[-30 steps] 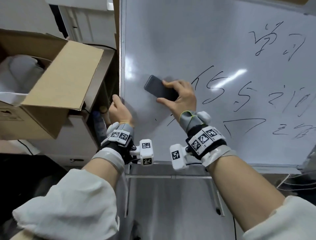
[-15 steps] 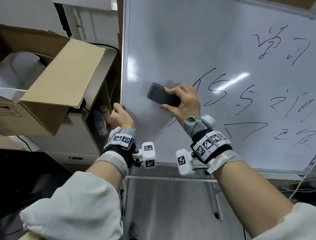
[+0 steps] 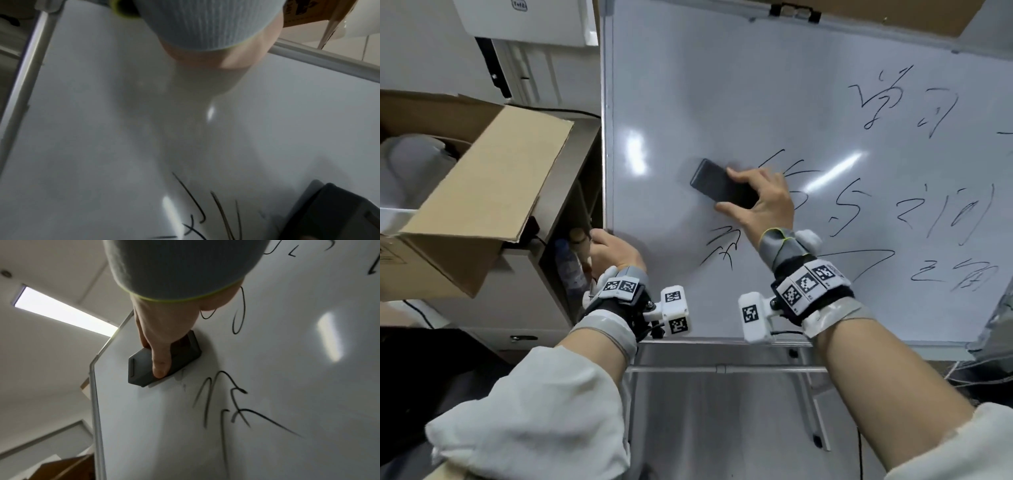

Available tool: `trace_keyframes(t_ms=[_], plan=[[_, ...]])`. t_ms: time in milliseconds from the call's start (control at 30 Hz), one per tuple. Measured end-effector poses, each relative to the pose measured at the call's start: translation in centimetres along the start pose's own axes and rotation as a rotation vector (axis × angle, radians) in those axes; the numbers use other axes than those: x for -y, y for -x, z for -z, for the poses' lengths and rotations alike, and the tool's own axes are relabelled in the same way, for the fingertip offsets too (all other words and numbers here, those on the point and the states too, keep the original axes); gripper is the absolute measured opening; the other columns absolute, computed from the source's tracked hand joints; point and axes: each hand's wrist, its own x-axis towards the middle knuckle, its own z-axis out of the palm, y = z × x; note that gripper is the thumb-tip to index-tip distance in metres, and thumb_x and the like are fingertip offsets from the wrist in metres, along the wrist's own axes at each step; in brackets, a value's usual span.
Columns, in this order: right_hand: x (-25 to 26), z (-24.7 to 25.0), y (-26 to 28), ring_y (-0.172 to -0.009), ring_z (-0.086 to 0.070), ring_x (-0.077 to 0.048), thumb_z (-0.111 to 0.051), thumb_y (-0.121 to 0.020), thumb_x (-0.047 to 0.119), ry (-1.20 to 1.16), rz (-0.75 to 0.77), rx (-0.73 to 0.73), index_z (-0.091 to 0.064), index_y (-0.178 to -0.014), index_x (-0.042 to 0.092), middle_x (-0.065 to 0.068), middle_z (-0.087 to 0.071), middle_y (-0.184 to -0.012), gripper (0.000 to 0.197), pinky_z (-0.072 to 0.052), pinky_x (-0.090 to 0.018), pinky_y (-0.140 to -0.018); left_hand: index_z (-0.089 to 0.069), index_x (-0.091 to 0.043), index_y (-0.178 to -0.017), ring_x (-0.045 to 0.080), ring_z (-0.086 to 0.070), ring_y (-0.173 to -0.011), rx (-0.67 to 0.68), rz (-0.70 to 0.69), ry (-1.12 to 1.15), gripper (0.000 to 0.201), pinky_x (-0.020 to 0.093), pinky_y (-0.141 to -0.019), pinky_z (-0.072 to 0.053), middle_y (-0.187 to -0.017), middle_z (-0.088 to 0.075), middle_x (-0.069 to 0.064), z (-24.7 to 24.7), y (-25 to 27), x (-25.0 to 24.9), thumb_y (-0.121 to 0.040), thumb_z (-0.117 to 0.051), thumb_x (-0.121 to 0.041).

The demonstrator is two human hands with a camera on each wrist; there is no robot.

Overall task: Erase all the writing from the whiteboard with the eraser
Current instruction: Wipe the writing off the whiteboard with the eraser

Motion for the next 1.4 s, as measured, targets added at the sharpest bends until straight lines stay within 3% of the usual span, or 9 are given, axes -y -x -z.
trace_keyframes(t_ms=[167, 467, 600, 733, 800, 967, 1033, 1133, 1400], plan=[[-3.2, -2.4, 5.9, -0.095, -0.054, -0.018, -0.091, -0.060, 0.039, -0.037, 0.019, 0.151, -0.073, -0.107, 0.027, 0.007, -0.062, -0.099, 0.052, -0.046, -0.032, -0.085, -0.073, -0.019, -0.104, 0.035, -0.056, -0.111, -0.048, -0.090, -0.015, 0.046, 0.038, -0.100, -0.041, -0.112, -0.070, 0.016, -1.1, -1.1, 1.7, -0.096, -0.034, -0.043], [-5.7, -3.7, 12.8, -0.091, -0.057, -0.026, -0.090, -0.062, 0.039, 0.000, 0.130, 0.313, -0.073, -0.112, 0.026, 0.003, -0.066, -0.100, 0.054, -0.048, -0.044, -0.078, -0.070, -0.021, -0.104, 0.032, -0.053, -0.116, -0.041, -0.182, -0.013, 0.050, 0.041, -0.104, -0.037, -0.112, -0.069, 0.013, -1.9, -1.5, 2.4, -0.093, -0.035, -0.054], [-5.5, -1.5, 10.2, -0.095, -0.058, -0.025, -0.088, -0.065, 0.040, 0.039, 0.086, 0.193, -0.072, -0.115, 0.027, 0.005, -0.068, -0.104, 0.053, -0.047, -0.039, -0.081, -0.070, -0.020, -0.107, 0.035, -0.053, -0.115, -0.006, -0.164, -0.055, 0.055, 0.042, -0.104, -0.037, -0.116, -0.067, 0.016, -1.9, -1.3, 2.6, -0.091, -0.031, -0.057], [-3.9, 1.5, 4.6, -0.096, -0.057, -0.023, -0.087, -0.065, 0.040, 0.115, 0.124, 0.108, -0.072, -0.116, 0.027, 0.004, -0.068, -0.105, 0.055, -0.048, -0.038, -0.083, -0.070, -0.008, -0.106, 0.037, -0.055, -0.113, -0.055, -0.143, -0.046, 0.056, 0.041, -0.095, -0.041, -0.116, -0.068, 0.017, -1.0, -0.1, 0.5, -0.092, -0.031, -0.046], [-2.9, 2.5, 1.9, -0.098, -0.058, -0.024, -0.087, -0.066, 0.039, 0.140, 0.130, 0.089, -0.070, -0.118, 0.028, 0.004, -0.068, -0.106, 0.056, -0.050, -0.042, -0.082, -0.065, -0.004, -0.110, 0.037, -0.055, -0.112, -0.133, -0.232, 0.038, 0.047, 0.041, -0.092, -0.041, -0.116, -0.066, 0.017, -1.1, 1.5, -2.4, -0.088, -0.039, -0.037], [-1.8, 4.7, -4.2, -0.102, -0.056, -0.025, -0.079, -0.075, 0.040, 0.242, 0.078, -0.037, -0.063, -0.127, 0.034, 0.005, -0.066, -0.112, 0.055, -0.047, -0.042, -0.086, -0.052, 0.002, -0.131, 0.035, -0.050, -0.126, -0.209, -0.620, 0.115, 0.062, 0.046, -0.107, -0.035, -0.135, -0.055, 0.018, -3.3, 4.2, -10.2, -0.078, -0.041, -0.029], [-1.9, 5.3, -5.9, -0.101, -0.055, -0.026, -0.078, -0.076, 0.037, 0.275, 0.065, -0.098, -0.061, -0.128, 0.034, 0.007, -0.066, -0.115, 0.054, -0.047, -0.042, -0.086, -0.048, 0.002, -0.137, 0.034, -0.043, -0.136, -0.175, -0.733, 0.101, 0.065, 0.045, -0.112, -0.031, -0.146, -0.046, 0.018, -4.7, 4.8, -11.4, -0.079, -0.046, -0.028], [-2.5, 5.4, -6.7, -0.098, -0.055, -0.024, -0.081, -0.074, 0.037, 0.281, 0.066, -0.117, -0.063, -0.126, 0.036, 0.008, -0.066, -0.113, 0.054, -0.047, -0.039, -0.085, -0.029, -0.006, -0.150, 0.029, -0.019, -0.150, -0.007, -0.762, -0.012, 0.074, 0.042, -0.119, -0.016, -0.160, -0.024, 0.011, -6.4, 5.7, -10.2, -0.084, -0.051, -0.032], [-7.7, 3.8, -0.9, -0.094, -0.059, -0.023, -0.091, -0.060, 0.046, 0.162, 0.205, 0.363, -0.072, -0.108, 0.029, 0.003, -0.065, -0.098, 0.054, -0.053, -0.040, -0.077, -0.016, -0.009, -0.155, 0.023, -0.005, -0.153, 0.036, -0.654, -0.143, 0.076, 0.044, -0.123, -0.010, -0.165, -0.009, 0.006, -8.5, 7.7, -6.1, -0.091, -0.049, -0.034]])
